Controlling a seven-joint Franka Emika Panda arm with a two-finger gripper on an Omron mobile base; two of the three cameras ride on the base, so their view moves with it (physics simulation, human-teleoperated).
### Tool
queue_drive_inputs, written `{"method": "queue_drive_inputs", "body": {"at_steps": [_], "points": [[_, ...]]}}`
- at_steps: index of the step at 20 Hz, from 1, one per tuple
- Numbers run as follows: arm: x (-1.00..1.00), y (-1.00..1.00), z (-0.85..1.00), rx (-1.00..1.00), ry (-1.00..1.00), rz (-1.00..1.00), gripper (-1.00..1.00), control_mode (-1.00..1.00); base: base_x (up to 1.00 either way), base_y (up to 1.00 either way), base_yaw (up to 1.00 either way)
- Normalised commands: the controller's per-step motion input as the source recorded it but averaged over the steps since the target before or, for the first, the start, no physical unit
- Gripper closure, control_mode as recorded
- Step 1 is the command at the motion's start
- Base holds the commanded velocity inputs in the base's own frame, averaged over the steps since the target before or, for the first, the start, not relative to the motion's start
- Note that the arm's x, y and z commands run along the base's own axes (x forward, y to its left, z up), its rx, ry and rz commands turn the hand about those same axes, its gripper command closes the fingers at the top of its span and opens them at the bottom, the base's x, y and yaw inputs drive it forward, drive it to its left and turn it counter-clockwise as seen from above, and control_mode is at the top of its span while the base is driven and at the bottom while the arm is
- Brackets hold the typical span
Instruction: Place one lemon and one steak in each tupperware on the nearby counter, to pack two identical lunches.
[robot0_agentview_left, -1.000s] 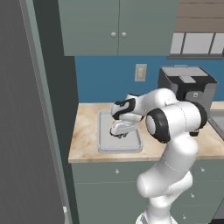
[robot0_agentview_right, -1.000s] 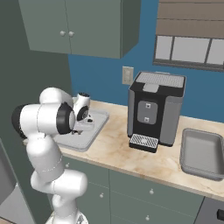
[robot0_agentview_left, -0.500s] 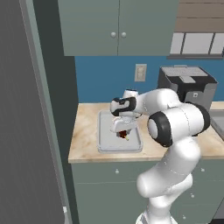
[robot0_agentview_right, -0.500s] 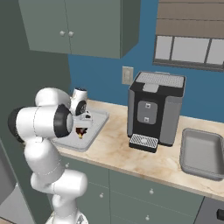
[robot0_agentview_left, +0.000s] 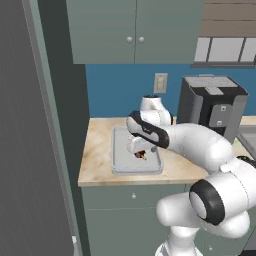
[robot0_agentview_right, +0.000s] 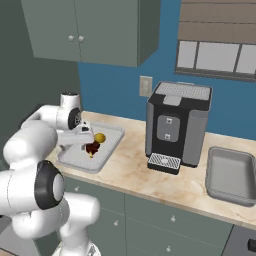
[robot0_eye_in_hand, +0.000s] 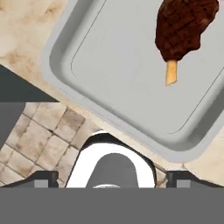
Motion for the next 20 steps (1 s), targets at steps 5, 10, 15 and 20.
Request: {"method": "queue_drive_inputs", "body": {"at_steps": [5,10,15,20], "points": [[-1.0,-0.12,0.32,-0.01,-0.17,-0.13,-1.0,-1.0,0.0,0.0,0.0],[-1.0,-0.41,0.56,0.0,-0.22,-0.24,-1.0,-1.0,0.0,0.0,0.0],[-0.99,-0.48,0.61,0.0,-0.27,-0.25,-1.0,-1.0,0.0,0.0,0.0],[-0.74,-0.4,0.7,0.0,-0.36,-0.2,-1.0,-1.0,0.0,0.0,0.0]]}}
